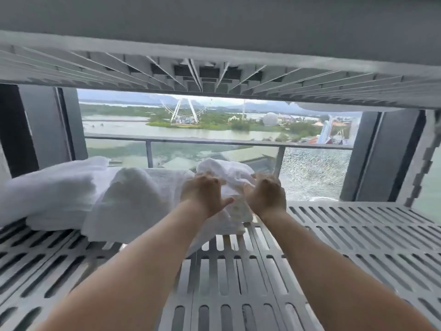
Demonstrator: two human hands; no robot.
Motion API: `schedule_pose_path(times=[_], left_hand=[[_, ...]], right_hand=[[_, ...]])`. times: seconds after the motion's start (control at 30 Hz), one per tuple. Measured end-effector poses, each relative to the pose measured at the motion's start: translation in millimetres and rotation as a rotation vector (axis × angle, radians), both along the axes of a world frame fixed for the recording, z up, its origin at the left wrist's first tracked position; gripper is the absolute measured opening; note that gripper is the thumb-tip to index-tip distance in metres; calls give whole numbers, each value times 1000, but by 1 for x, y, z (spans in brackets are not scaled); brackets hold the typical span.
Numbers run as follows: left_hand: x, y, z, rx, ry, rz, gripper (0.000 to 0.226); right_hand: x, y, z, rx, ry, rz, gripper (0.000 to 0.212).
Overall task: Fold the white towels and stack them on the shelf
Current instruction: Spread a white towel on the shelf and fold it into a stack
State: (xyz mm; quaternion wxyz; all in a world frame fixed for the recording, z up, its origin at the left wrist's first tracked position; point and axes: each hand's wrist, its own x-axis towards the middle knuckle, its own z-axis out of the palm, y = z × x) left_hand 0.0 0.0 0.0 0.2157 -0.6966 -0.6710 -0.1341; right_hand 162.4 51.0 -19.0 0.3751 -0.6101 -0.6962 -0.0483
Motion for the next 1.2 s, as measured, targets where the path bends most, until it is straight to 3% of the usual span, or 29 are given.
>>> schedule_pose_path(times=[0.17, 0.3, 0.53, 0.7, 0.9, 1.1, 1.2], left_hand=[[17, 15, 1, -59, -56, 85, 46], [25, 16, 0, -22, -146, 102, 23], [60, 7, 13, 162, -384, -35, 22], [93, -14, 23, 220, -561, -243, 22], [117, -59, 11, 209, -797, -345, 16], [124, -104, -11, 222, -836, -359, 21], [115, -120, -24, 197, -756, -332, 28]], right_hand=[[14, 28, -12, -158, 105, 260, 34], [22, 42, -22, -112, 123, 362, 18], [60, 27, -11, 146, 350, 327, 21], [90, -17, -8, 253, 366, 269, 22], [121, -87, -5, 284, 396, 170, 15], [146, -149, -20, 266, 469, 59, 15], [150, -166, -31, 223, 402, 47, 20]])
